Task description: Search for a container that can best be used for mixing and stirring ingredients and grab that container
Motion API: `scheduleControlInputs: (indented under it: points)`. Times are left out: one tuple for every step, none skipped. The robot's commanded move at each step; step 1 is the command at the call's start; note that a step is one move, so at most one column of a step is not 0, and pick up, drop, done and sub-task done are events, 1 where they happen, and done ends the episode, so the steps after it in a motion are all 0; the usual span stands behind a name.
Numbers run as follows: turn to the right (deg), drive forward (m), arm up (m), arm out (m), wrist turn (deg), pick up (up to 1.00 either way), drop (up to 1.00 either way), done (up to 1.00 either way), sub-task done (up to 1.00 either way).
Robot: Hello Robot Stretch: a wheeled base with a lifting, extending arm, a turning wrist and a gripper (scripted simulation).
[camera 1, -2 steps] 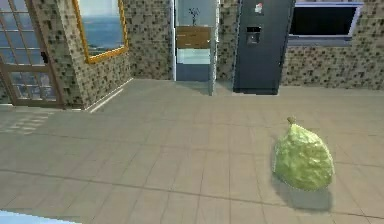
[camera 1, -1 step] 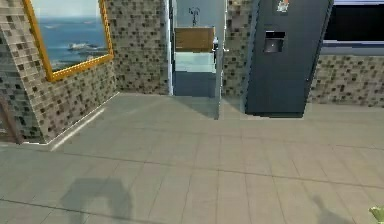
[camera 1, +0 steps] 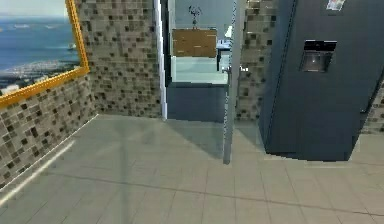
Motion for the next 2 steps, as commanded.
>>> scheduleControlInputs:
  points:
    - [0.0, 1.0, 0.0, 0.0, 0.0, 0.0, 0.0, 0.0, 0.0]
    - [-6.0, 0.0, 0.0, 0.0, 0.0, 0.0, 0.0, 0.0, 0.0]
